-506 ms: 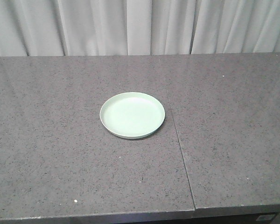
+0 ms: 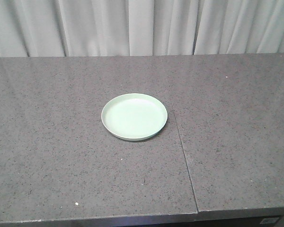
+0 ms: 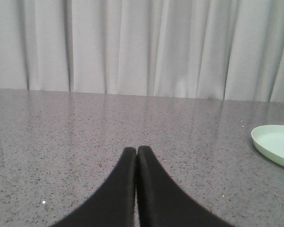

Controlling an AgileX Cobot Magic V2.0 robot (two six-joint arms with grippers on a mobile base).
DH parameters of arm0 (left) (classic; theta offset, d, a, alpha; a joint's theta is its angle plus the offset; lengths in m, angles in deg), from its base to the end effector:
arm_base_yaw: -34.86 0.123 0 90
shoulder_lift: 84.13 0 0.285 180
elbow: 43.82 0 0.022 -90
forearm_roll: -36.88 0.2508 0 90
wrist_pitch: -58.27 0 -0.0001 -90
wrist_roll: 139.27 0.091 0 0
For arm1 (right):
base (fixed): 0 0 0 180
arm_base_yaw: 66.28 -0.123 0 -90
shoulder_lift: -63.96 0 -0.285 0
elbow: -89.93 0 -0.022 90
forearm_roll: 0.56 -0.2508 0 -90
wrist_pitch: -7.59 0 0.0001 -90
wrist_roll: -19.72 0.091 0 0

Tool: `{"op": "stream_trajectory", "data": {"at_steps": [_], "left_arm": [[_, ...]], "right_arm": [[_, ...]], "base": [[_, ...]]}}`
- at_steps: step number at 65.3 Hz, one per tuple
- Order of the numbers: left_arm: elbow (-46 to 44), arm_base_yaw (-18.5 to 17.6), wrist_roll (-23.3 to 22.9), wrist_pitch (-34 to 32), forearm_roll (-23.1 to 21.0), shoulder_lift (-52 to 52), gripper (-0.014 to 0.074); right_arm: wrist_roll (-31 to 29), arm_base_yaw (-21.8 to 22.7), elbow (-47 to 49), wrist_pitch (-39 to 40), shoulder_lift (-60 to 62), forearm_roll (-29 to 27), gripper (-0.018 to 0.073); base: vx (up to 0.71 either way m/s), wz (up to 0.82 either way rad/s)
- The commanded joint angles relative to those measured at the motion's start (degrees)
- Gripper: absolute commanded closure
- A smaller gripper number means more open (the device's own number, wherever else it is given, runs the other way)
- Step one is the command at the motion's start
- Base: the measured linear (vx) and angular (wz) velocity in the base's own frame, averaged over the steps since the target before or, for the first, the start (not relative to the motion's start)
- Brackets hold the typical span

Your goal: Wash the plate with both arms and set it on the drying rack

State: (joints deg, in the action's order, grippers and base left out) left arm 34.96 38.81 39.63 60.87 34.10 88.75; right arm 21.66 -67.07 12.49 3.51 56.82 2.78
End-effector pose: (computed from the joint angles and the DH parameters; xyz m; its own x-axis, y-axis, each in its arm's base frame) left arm 0.0566 0.0037 0.2005 0.0306 -0.0657 -0.9974 -0.0648 0.9956 -0.0675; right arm 0.0558 0.0004 0.2061 0.0237 -0.0240 -0.9994 -0.0091 0.9997 -0.0242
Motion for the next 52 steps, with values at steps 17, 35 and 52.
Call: {"op": "stream_trajectory", "data": {"at_steps": [17, 35, 52], "left_arm": [[-1.5, -0.3, -0.4, -4.4, -0.1, 0.8, 0.0603], [-1.5, -0.3, -0.4, -4.4, -0.1, 0.8, 0.0603], [-1.5, -0.3, -0.4, -4.4, -0.1, 0.8, 0.0603]], "right_arm": [[-0.9, 0.4, 21.7, -10.1, -15.1, 0.6, 0.0564], [-0.9, 0.4, 36.4, -26.7, -32.3, 0.3, 0.0514], [-8.8, 0.4, 45.4, -33.6, -44.8, -4.6, 0.0154]], "base": [[0.00, 0.00], [0.00, 0.00], [0.00, 0.00]]}}
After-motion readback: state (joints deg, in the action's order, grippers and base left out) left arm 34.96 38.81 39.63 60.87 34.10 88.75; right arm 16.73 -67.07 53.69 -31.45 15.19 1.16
